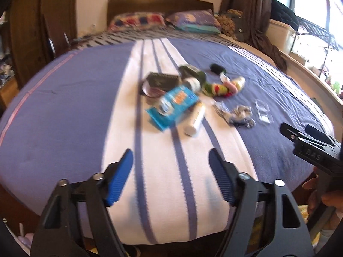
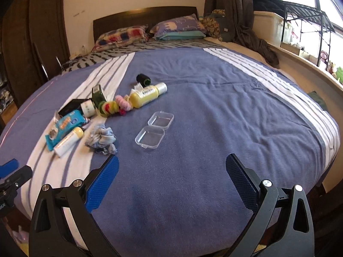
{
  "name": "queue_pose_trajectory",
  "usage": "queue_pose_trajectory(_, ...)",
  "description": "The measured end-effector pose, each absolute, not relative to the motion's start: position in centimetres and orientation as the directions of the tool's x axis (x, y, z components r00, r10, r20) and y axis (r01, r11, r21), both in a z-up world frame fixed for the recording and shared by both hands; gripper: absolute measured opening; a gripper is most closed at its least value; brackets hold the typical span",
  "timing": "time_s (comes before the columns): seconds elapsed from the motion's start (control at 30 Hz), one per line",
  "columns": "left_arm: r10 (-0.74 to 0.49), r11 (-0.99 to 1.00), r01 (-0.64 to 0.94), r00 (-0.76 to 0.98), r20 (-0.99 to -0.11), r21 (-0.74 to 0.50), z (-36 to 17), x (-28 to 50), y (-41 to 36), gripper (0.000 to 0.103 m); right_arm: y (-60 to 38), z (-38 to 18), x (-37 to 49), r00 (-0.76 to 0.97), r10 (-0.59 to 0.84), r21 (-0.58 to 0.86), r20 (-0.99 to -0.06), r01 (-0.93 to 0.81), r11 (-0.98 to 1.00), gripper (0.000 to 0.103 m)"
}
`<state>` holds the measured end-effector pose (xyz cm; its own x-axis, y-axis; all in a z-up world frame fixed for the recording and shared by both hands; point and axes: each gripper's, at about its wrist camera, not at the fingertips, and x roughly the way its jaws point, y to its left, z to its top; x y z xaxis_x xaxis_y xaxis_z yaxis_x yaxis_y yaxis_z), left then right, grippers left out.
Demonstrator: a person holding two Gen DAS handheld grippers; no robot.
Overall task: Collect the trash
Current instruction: 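Grasp the clear plastic box with the right tool while the left tool grasps the white-yellow tube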
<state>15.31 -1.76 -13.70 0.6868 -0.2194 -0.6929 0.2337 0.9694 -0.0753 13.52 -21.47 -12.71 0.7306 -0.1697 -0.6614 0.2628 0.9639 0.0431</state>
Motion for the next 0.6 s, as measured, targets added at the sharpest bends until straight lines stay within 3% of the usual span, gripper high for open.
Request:
queue_pose_trajectory(0.07,-0.248,0.961,0.258,0.657,-0.712,-0.097,-14.8,16.4,-2.3,0.053,-21.2,-13.4,14.1,0.727,-0.159,0.043,-0.668,0.251,0.967,0.098)
queue_pose_trajectory(0.17,-0.281,0.949,0.296,0.635,-0.719,-0.109,-15.7,17.6,-3.3,0.038,-21.3,-14.0,15.0,0.721,-0.12,0.07,-0.682,0.227,0.971,0.078)
queue_pose_trajectory(0.2,-0.291,0.945,0.307,0.629,-0.721,-0.114,-15.9,17.9,-3.6,0.035,-21.3,-14.3,15.4,0.718,-0.104,0.082,-0.688,0.22,0.972,0.077)
queue_pose_trajectory(0.6,-0.33,0.928,0.348,0.606,-0.724,-0.132,-16.8,22.3,-5.7,0.034,-21.6,-15.1,19.6,0.718,-0.118,0.08,-0.687,0.235,0.969,0.064)
